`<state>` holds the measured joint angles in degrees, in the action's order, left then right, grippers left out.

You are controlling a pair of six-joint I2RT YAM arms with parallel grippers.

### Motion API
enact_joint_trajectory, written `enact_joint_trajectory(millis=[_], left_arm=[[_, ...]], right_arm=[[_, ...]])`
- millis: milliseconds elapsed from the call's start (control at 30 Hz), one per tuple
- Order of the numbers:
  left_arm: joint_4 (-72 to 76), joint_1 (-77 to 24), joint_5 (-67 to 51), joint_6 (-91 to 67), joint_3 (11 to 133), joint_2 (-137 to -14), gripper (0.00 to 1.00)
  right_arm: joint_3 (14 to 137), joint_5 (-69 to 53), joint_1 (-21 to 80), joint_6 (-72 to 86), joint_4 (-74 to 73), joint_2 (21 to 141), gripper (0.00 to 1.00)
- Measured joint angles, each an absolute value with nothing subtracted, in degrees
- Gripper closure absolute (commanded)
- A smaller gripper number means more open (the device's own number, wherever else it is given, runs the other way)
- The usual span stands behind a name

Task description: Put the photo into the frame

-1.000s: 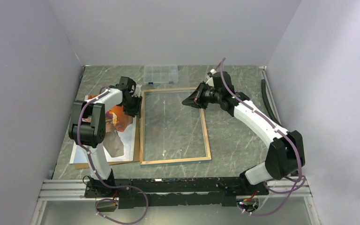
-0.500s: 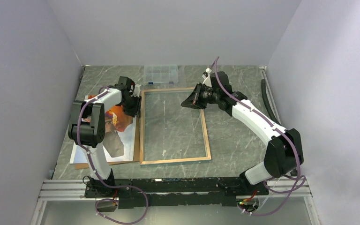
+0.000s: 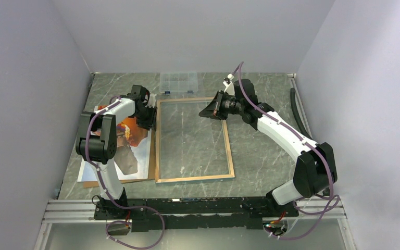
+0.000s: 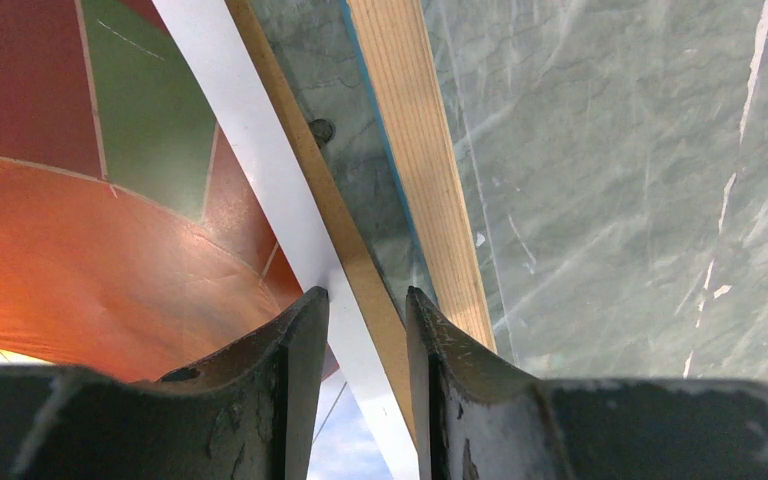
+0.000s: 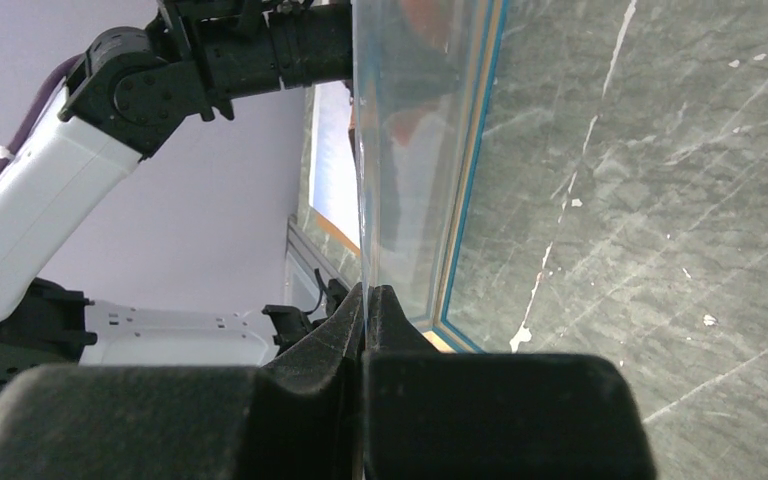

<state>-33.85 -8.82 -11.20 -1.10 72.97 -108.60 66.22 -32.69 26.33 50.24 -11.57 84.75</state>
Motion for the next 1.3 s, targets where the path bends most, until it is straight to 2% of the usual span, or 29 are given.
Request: enact_joint_trajectory(millis=[1300], left_arm=[[-33.8, -8.7, -11.2, -1.1, 73.0, -108.6, 0.63]], right_arm=[[65.5, -34.1, 24.8, 53.3, -6.5, 87.1, 1.00]])
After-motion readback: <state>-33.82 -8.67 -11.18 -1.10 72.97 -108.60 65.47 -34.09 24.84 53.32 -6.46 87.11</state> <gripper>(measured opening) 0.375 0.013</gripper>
